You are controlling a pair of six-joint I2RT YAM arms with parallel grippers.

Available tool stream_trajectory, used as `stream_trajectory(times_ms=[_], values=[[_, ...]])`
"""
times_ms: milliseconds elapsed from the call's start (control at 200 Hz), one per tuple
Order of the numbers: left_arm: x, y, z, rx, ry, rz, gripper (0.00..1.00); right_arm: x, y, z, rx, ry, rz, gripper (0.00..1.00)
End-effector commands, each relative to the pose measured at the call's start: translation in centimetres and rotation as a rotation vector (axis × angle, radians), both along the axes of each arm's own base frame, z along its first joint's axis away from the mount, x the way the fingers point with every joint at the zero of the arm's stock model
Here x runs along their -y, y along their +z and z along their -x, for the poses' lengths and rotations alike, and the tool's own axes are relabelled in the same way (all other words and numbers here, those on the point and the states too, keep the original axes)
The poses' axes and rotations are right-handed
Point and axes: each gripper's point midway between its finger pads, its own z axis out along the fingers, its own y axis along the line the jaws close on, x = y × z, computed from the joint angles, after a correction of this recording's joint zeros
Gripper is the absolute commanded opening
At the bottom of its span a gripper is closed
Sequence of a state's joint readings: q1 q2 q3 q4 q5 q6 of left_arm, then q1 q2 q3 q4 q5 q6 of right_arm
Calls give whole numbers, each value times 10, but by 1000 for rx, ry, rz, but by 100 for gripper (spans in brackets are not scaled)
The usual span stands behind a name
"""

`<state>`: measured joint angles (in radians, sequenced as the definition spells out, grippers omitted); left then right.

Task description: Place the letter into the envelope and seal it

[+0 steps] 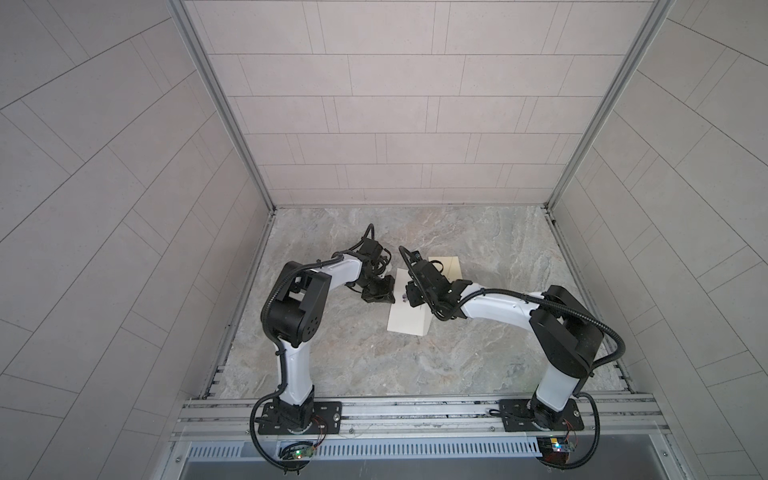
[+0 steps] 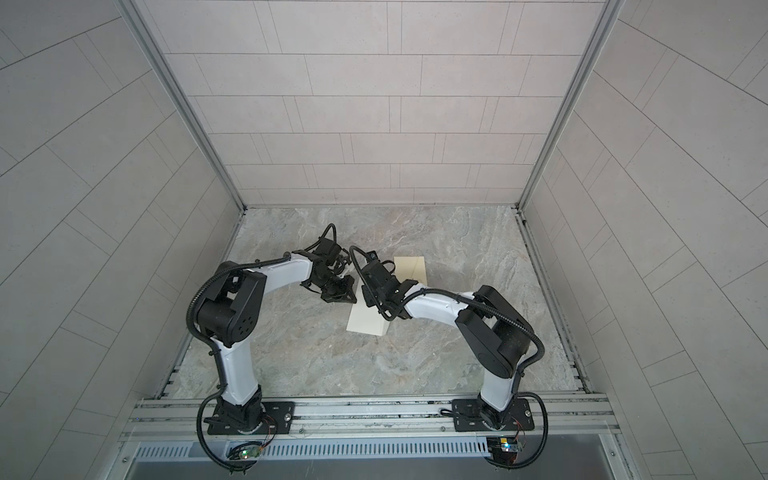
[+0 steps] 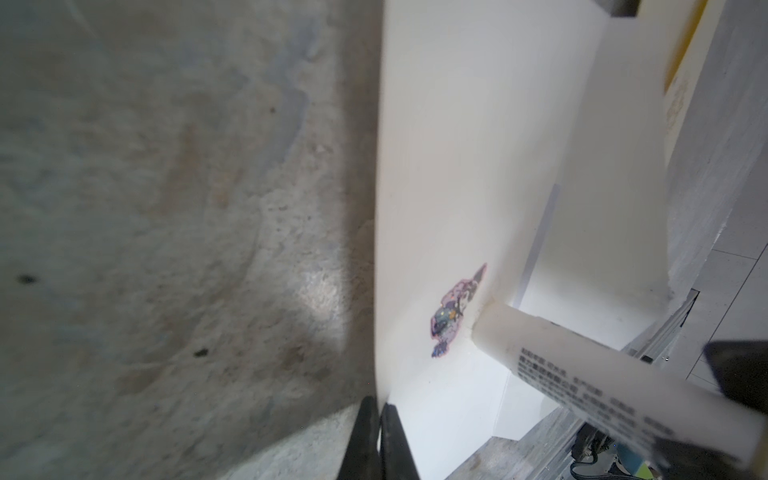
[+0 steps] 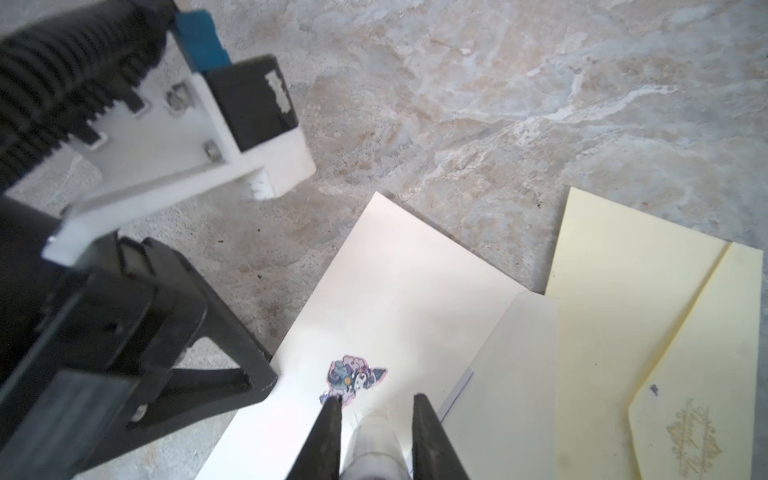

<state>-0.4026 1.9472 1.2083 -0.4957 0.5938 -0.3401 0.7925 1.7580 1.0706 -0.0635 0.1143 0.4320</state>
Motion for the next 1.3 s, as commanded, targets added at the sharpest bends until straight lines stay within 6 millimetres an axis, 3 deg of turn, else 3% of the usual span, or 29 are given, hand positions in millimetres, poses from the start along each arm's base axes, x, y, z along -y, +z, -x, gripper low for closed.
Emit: stream_trajectory(times_ms=[0, 570, 660, 716, 811, 891, 1181, 1296], values=[[0, 3, -9, 58, 19, -10, 0, 30, -50, 46, -185, 66, 195, 0], [4, 13, -9, 103, 1, -1, 0, 35, -61, 43, -239, 46, 195, 21], [8, 14, -8, 96, -11, 22, 0, 35, -63, 43, -252, 47, 188, 7], [11, 14, -7, 87, -22, 41, 14, 35, -64, 43, -258, 47, 184, 1], [16, 14, -6, 77, -35, 62, 29, 34, -65, 43, -264, 50, 179, 0], [20, 13, -5, 67, -49, 79, 36, 35, -67, 43, -268, 48, 177, 0], [34, 9, -4, 31, -88, 127, 39, 37, -68, 43, -273, 41, 175, 0], [36, 8, -4, 29, -90, 128, 35, 38, -68, 43, -272, 37, 172, 0]])
